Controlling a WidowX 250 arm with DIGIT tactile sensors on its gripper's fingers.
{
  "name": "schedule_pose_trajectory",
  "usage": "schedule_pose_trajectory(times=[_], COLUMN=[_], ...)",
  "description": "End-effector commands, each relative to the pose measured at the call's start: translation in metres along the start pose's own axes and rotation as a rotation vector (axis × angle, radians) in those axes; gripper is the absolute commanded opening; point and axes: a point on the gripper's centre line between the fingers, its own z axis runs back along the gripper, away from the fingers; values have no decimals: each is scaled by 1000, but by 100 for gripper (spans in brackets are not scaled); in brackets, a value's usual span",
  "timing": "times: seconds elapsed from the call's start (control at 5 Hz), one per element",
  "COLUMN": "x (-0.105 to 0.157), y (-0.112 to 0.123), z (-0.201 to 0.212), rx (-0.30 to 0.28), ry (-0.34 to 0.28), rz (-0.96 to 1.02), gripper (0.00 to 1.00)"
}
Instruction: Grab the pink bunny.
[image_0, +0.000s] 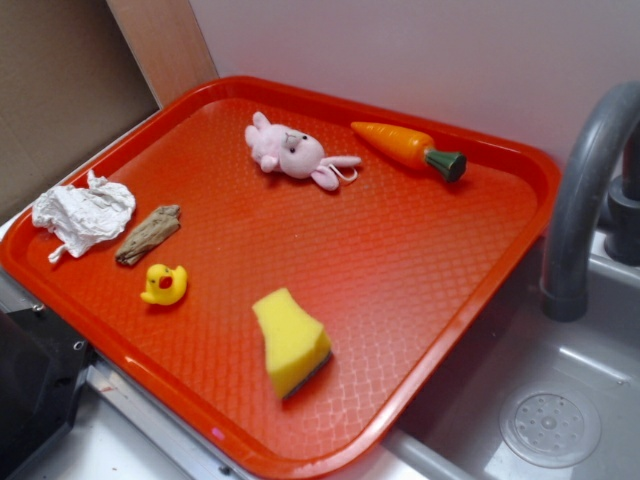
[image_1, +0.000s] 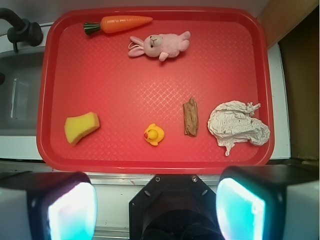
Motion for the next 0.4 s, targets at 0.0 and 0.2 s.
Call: schedule_pose_trajectory(times=[0.0,0.2], x=[0,43], y=[0,14], z=[0,-5], rx=[0,34], ry=[0,-82], rz=[0,-243], gripper=[100,100])
